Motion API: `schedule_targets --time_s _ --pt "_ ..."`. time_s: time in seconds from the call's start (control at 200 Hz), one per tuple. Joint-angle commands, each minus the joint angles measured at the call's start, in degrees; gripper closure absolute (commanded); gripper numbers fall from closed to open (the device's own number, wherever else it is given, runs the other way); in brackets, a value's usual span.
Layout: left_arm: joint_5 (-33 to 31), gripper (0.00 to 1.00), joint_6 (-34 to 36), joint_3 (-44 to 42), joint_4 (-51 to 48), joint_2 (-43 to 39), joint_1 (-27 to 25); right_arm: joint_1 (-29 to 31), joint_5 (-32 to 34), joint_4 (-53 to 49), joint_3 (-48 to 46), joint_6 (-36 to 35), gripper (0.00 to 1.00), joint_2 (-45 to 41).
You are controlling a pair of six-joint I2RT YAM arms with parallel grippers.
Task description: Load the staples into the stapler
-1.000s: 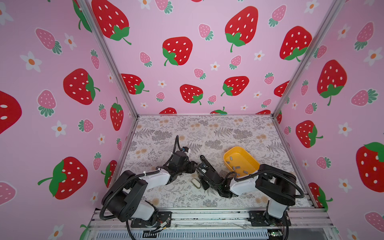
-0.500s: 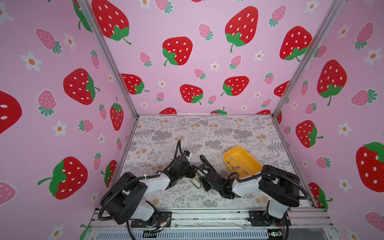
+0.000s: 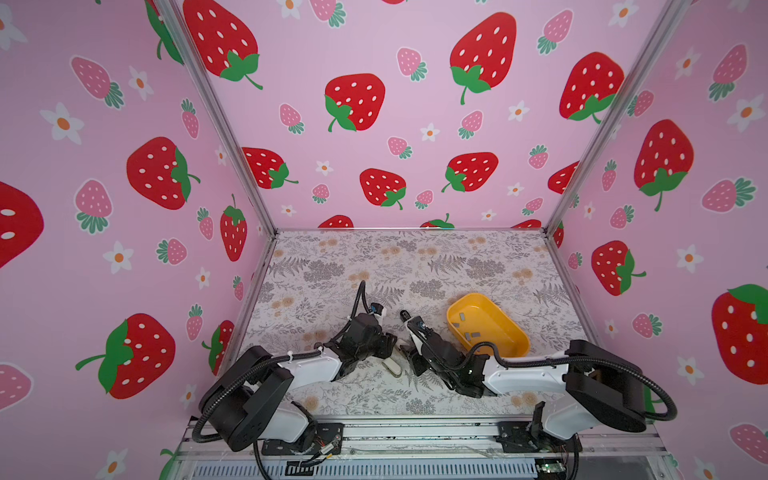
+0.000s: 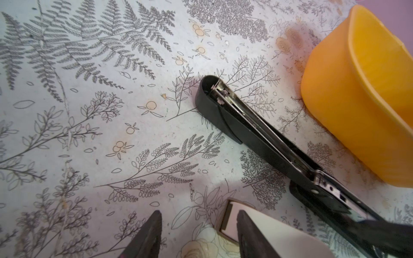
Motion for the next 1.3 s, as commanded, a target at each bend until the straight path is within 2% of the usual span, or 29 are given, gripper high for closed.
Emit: schedule_targets --time_s 0.0,0.1,0.33,0.85,1.295 --pt "-1.1 0.44 1.5 -0.4 0.0 -1.3 -0.6 -0.3 1.7 -2.0 0.9 -0.1 0.60 1.5" --pt "-1.4 0.44 1.8 -0.2 -0.3 -1.5 -0.9 -0.8 1.0 -2.1 2.4 0.1 0.67 3.7" --pt "-1.7 0.44 2.6 0.2 -0.3 -1.2 -2.2 -1.0 0.4 -2.3 3.1 0.6 0.70 6.5" --pt "-3.8 0.44 3.7 -1.5 2.2 0.0 -5.2 -1.3 0.6 -3.6 1.5 0.3 0.68 -2.2" --pt "-4.7 0.44 3.8 -2.7 3.3 -0.1 -6.1 -2.6 -1.2 -2.2 2.3 2.4 0.76 7.3"
